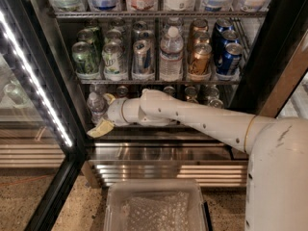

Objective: Pick water bottle from bottom shelf of fridge

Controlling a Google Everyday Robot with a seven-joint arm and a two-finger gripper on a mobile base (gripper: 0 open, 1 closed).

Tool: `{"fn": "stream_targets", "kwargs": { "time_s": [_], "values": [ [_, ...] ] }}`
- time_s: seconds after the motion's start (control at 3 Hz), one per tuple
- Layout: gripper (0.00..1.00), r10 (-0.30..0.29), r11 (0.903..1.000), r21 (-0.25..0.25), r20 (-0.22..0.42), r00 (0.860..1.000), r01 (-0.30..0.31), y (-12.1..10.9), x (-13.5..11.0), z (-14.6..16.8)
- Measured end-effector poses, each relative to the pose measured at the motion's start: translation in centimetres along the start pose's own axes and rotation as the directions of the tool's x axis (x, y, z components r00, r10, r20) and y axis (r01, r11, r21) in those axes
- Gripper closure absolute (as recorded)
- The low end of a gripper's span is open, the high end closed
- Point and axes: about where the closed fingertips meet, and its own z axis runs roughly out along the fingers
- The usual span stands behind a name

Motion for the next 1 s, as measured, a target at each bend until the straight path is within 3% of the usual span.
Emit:
{"fn": "stream_targets", "kwargs": {
  "time_s": [1.0],
  "values": [
    [0.17,0.008,0.9999,-0.015,-0.008,1.0,-0.008,-0.42,0.14,0.66]
  ]
}}
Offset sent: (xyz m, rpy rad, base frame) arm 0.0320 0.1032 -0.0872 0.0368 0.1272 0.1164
